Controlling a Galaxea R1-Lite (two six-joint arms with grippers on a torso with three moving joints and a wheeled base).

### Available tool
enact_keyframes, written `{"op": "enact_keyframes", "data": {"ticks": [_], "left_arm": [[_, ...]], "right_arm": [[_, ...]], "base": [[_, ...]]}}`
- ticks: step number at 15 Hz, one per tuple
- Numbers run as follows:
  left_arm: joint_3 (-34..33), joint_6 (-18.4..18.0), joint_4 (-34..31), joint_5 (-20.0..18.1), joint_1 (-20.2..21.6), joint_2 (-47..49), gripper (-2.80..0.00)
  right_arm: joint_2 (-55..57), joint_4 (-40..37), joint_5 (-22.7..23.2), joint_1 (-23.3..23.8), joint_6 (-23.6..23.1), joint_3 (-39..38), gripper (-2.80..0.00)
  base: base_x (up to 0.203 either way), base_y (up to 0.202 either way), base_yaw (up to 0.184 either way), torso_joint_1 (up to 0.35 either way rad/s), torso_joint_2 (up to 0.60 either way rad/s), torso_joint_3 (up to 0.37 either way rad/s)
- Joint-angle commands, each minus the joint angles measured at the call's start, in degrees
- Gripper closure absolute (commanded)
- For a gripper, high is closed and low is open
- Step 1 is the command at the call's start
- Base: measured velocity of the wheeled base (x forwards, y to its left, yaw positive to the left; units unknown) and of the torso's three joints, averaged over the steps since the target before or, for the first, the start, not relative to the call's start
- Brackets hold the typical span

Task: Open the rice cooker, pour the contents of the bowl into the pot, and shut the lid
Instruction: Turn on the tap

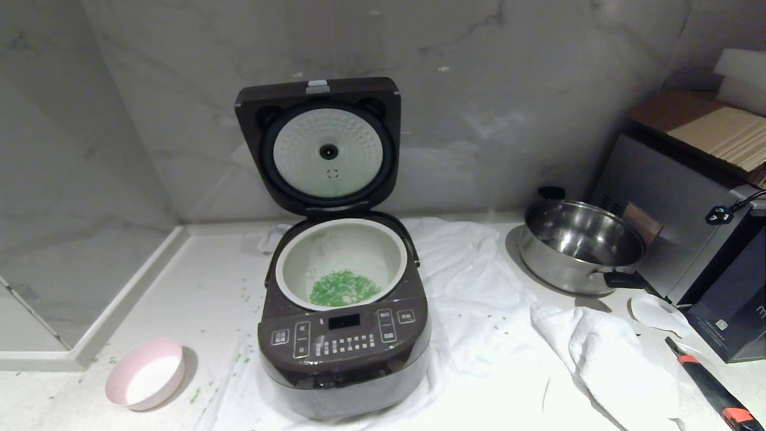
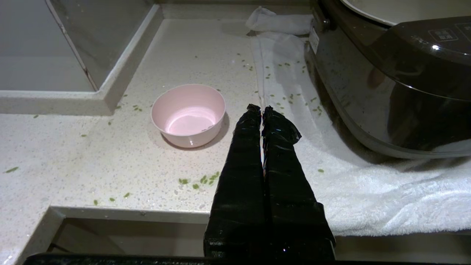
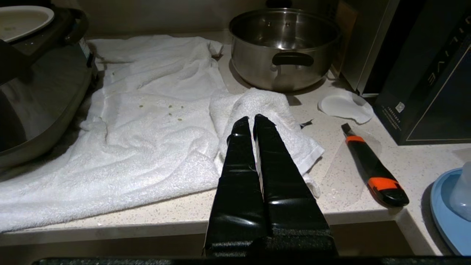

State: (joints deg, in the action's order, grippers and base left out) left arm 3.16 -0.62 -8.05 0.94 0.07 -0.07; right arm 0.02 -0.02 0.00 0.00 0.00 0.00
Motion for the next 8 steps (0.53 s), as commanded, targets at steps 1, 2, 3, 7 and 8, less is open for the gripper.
{"op": "enact_keyframes", "data": {"ticks": [1,2,3,7,8], "left_arm": [[0.0,0.0,0.0,0.0,0.0,0.1,0.00],[0.0,0.0,-0.1,0.0,0.0,0.1,0.00],[0.0,0.0,0.0,0.0,0.0,0.1,0.00],[0.0,0.0,0.0,0.0,0.0,0.1,0.00],[0.0,0.0,0.0,0.0,0.0,0.1,0.00]], "right_arm": [[0.0,0.0,0.0,0.0,0.0,-0.1,0.00],[0.0,0.0,0.0,0.0,0.0,-0.1,0.00],[0.0,0.0,0.0,0.0,0.0,-0.1,0.00],[0.0,0.0,0.0,0.0,0.0,-0.1,0.00],[0.0,0.0,0.0,0.0,0.0,-0.1,0.00]], "base": [[0.000,0.000,0.000,0.000,0.00,0.000],[0.000,0.000,0.000,0.000,0.00,0.000],[-0.010,-0.028,0.128,-0.002,0.00,0.001],[-0.003,-0.011,0.172,0.004,0.00,0.001],[0.000,-0.009,0.170,0.004,0.01,0.008]]}}
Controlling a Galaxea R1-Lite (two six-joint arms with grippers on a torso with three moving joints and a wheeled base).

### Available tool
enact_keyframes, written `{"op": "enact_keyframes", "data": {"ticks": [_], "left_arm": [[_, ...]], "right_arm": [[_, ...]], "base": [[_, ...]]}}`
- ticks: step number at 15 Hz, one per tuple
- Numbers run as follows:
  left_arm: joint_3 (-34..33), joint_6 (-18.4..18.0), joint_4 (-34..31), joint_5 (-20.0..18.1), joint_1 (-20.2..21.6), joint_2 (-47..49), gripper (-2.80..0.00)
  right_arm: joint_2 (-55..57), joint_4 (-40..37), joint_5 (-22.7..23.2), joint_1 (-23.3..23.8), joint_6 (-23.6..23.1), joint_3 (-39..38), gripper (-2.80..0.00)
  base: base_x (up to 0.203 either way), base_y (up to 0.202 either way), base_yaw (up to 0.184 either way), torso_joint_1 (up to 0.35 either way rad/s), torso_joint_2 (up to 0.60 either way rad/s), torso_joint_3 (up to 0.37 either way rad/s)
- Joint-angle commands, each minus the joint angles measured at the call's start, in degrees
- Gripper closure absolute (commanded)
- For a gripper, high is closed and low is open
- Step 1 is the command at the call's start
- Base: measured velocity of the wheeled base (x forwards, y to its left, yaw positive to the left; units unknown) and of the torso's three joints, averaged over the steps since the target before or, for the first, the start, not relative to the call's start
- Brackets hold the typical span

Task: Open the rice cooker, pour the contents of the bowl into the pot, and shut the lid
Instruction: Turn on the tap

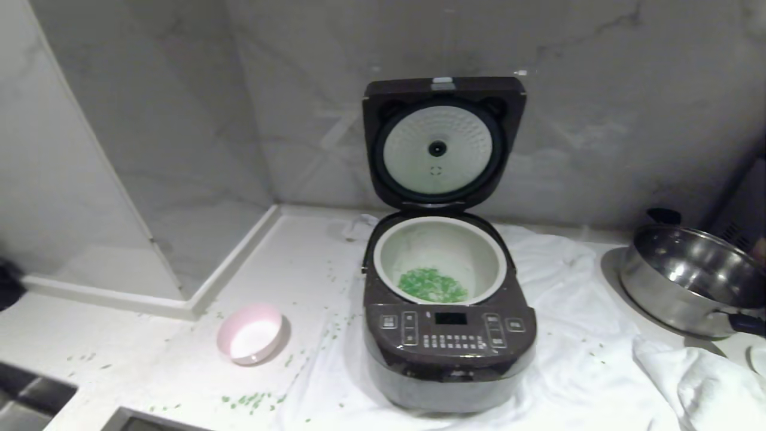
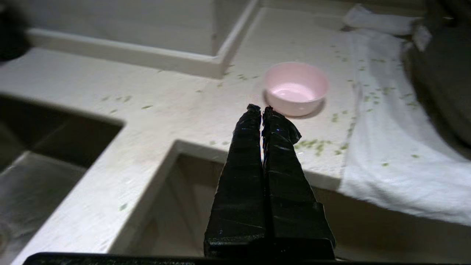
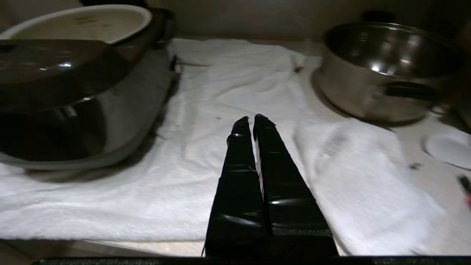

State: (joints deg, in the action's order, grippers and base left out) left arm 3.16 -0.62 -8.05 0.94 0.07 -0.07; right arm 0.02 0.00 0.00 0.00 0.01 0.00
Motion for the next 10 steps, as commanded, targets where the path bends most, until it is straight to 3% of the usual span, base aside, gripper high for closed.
{"op": "enact_keyframes", "data": {"ticks": [1,10], "left_arm": [[0.0,0.0,0.0,0.0,0.0,0.1,0.00],[0.0,0.0,0.0,0.0,0.0,0.1,0.00]], "right_arm": [[0.0,0.0,0.0,0.0,0.0,-0.1,0.00],[0.0,0.0,0.0,0.0,0.0,-0.1,0.00]], "base": [[-0.002,-0.006,0.176,-0.002,0.00,0.003],[-0.002,-0.008,0.175,0.002,0.00,0.003]]}}
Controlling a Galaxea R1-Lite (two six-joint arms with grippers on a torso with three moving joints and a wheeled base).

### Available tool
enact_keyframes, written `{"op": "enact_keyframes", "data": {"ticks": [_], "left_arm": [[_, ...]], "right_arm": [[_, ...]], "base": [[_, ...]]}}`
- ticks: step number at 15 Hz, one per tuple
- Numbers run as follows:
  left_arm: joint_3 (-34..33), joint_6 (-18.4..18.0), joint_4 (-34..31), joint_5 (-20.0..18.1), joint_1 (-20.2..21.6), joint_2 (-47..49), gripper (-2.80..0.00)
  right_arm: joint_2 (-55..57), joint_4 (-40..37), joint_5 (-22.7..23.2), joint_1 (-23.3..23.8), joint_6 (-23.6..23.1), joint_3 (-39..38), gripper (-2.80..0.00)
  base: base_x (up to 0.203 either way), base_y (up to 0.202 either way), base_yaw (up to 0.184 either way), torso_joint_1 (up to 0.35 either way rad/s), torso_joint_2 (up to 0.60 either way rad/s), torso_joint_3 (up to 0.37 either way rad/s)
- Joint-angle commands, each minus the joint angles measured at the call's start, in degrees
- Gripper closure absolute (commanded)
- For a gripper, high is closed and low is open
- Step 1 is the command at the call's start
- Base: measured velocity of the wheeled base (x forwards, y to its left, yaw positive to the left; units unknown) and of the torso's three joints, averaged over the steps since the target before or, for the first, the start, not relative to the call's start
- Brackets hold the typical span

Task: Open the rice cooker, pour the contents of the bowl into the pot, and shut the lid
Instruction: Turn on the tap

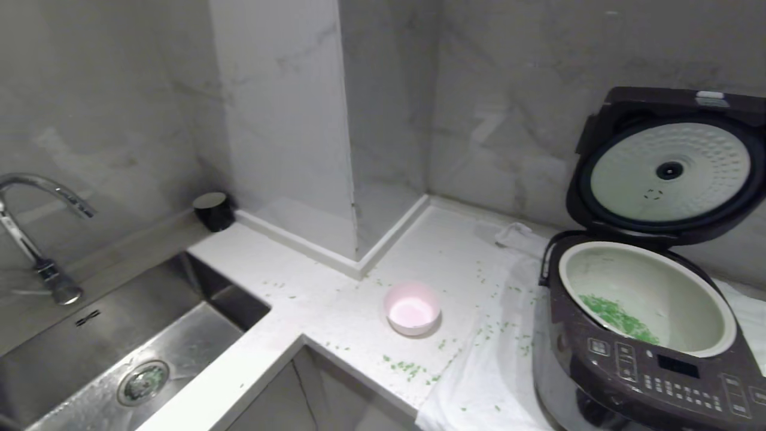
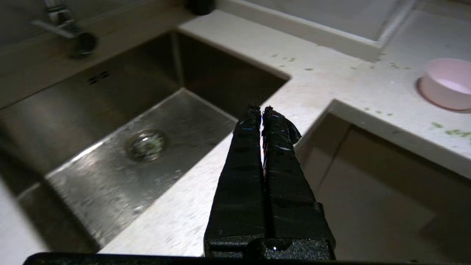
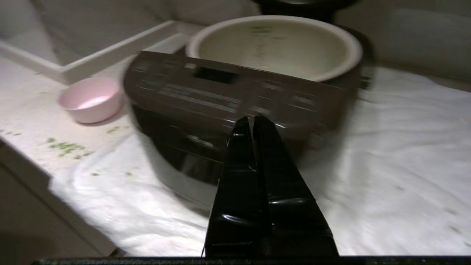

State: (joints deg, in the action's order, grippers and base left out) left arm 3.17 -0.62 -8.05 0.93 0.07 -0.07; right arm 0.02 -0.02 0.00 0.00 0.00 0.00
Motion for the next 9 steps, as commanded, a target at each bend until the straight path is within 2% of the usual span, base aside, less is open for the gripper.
{"op": "enact_keyframes", "data": {"ticks": [1,3,5,9], "left_arm": [[0.0,0.0,-0.1,0.0,0.0,0.1,0.00],[0.0,0.0,0.0,0.0,0.0,0.1,0.00],[0.0,0.0,0.0,0.0,0.0,0.1,0.00],[0.0,0.2,0.0,0.0,0.0,0.1,0.00]], "right_arm": [[0.0,0.0,0.0,0.0,0.0,-0.1,0.00],[0.0,0.0,0.0,0.0,0.0,-0.1,0.00],[0.0,0.0,0.0,0.0,0.0,-0.1,0.00],[0.1,0.0,0.0,0.0,0.0,-0.1,0.00]], "base": [[-0.004,-0.007,0.178,0.002,0.00,0.002],[-0.003,-0.006,0.159,0.002,0.00,0.003],[0.000,-0.002,0.084,0.005,0.00,0.002],[0.000,0.000,0.000,0.000,0.00,0.000]]}}
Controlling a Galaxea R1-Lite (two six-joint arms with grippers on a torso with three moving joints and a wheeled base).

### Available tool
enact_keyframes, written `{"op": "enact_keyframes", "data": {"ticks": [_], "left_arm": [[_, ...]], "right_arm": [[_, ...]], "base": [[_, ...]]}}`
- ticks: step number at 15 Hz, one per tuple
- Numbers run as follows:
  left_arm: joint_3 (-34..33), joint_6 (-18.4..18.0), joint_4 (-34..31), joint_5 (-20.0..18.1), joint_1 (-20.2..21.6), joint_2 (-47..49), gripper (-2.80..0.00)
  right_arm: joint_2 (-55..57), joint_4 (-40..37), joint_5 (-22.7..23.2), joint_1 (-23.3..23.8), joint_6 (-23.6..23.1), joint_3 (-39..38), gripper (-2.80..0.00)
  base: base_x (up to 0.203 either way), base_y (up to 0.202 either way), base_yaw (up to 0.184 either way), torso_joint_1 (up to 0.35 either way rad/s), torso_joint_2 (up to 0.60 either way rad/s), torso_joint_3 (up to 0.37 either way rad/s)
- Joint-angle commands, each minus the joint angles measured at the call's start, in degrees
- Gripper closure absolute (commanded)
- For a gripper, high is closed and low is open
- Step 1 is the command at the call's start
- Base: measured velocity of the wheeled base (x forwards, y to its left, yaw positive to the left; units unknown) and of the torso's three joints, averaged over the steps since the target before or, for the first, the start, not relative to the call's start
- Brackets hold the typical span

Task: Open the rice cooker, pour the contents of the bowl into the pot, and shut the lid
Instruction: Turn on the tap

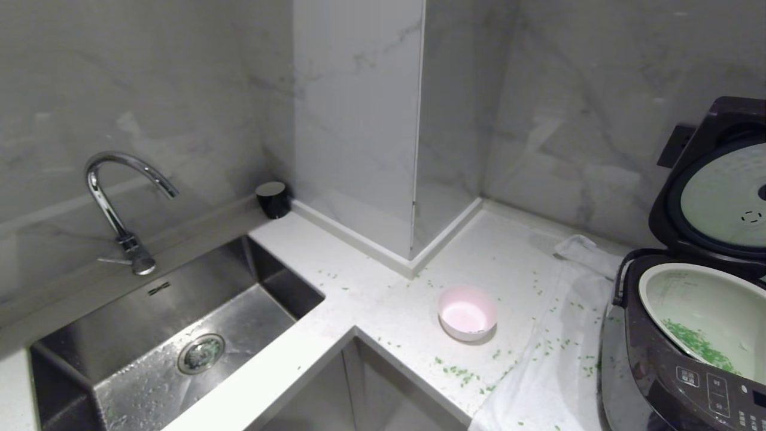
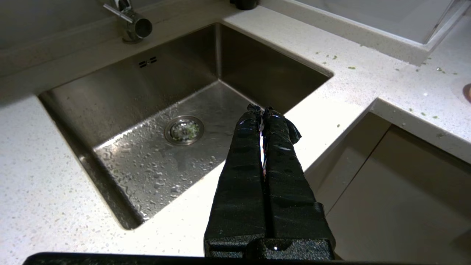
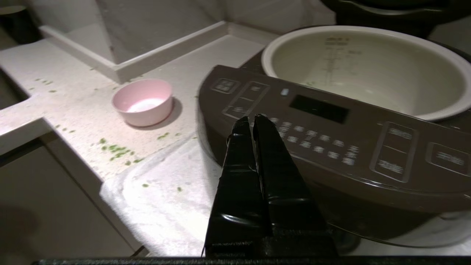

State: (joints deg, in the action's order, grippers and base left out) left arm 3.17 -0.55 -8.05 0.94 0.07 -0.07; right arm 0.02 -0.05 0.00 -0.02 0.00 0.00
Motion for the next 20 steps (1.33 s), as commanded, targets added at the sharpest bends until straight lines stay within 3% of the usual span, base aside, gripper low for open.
{"op": "enact_keyframes", "data": {"ticks": [1,5,9,17,20], "left_arm": [[0.0,0.1,0.0,0.0,-0.1,0.1,0.00],[0.1,0.2,0.0,-0.1,-0.1,0.1,0.00],[0.1,0.3,0.0,-0.1,-0.1,0.1,0.00],[0.1,1.7,-0.1,0.2,0.1,0.1,0.00],[7.2,3.5,-0.4,2.2,0.2,4.0,0.00]], "right_arm": [[0.1,0.0,0.0,0.0,0.0,-0.1,0.00],[0.0,0.0,0.0,0.0,0.1,-0.1,0.00],[0.0,0.0,0.0,0.0,0.1,-0.1,0.00],[0.0,0.0,0.0,0.0,0.1,-0.1,0.00],[0.0,0.0,0.0,0.0,0.1,-0.1,0.00]], "base": [[0.000,0.000,0.000,0.000,0.00,0.000],[0.000,0.000,0.000,0.000,0.00,0.000],[0.130,0.000,0.002,0.002,0.00,0.003],[0.000,0.000,0.000,0.000,0.00,0.000],[0.000,0.000,0.000,0.000,0.00,0.000]]}}
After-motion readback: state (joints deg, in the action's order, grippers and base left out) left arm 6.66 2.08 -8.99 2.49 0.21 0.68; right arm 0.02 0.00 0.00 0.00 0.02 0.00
